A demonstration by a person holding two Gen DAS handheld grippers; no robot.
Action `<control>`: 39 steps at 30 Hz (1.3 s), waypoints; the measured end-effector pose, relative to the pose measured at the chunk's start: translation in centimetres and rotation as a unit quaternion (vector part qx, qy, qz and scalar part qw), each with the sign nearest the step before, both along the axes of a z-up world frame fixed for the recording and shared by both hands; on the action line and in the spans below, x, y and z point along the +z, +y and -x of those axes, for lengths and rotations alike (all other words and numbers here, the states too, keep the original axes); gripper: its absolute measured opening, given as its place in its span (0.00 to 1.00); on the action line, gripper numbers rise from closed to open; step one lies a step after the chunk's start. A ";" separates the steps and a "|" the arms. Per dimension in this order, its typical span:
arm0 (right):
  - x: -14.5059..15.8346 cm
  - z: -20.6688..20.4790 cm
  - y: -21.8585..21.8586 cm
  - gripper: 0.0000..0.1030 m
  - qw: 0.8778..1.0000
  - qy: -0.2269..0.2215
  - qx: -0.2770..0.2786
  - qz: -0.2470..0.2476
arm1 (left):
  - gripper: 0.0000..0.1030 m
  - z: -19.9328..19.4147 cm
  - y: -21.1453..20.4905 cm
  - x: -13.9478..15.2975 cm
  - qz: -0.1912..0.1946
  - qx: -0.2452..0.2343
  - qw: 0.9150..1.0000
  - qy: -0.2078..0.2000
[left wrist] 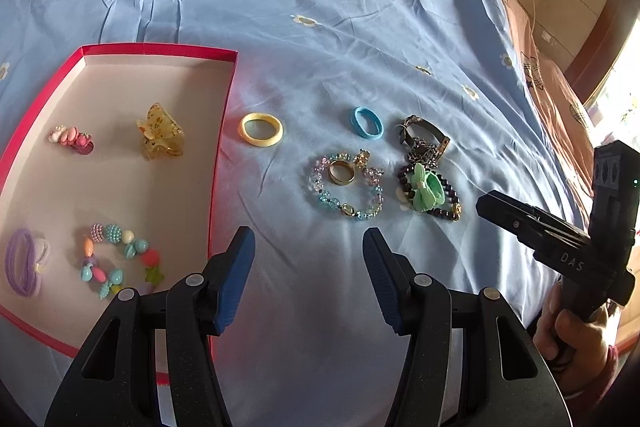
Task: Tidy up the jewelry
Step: 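Move both open tools back over the remaining jewelry, then grasp the crystal bead bracelet with the left tool while the right grasps the mint-green hair tie, then carry the bracelet and the green hair tie over the red box with both tools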
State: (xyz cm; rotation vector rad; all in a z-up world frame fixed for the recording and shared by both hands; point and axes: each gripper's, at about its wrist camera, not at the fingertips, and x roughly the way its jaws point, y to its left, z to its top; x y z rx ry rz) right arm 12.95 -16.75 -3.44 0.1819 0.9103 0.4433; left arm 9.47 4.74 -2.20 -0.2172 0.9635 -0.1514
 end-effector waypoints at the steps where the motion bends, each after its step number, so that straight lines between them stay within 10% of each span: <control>1: 0.0 -0.2 0.0 0.48 1.000 0.000 -0.001 0.000 | 0.53 -0.3 -0.1 0.0 0.000 -0.001 1.000 0.001; 20: -0.6 -2.8 2.0 0.43 0.999 0.011 0.034 -0.003 | 0.53 -5.4 -2.1 -2.4 -0.036 -0.025 0.999 0.030; 24: -1.7 -3.5 3.2 0.40 0.999 0.024 0.048 0.007 | 0.40 -6.0 -2.8 -3.5 -0.054 -0.036 0.997 0.039; 28: -3.1 -4.0 4.0 0.18 0.998 0.036 0.056 0.017 | 0.07 -6.1 -3.2 -3.8 -0.058 -0.053 0.996 0.034; 39: -1.7 -3.0 3.3 0.13 0.998 0.019 0.052 -0.001 | 0.06 -4.1 -2.0 -1.9 -0.026 -0.049 0.998 0.000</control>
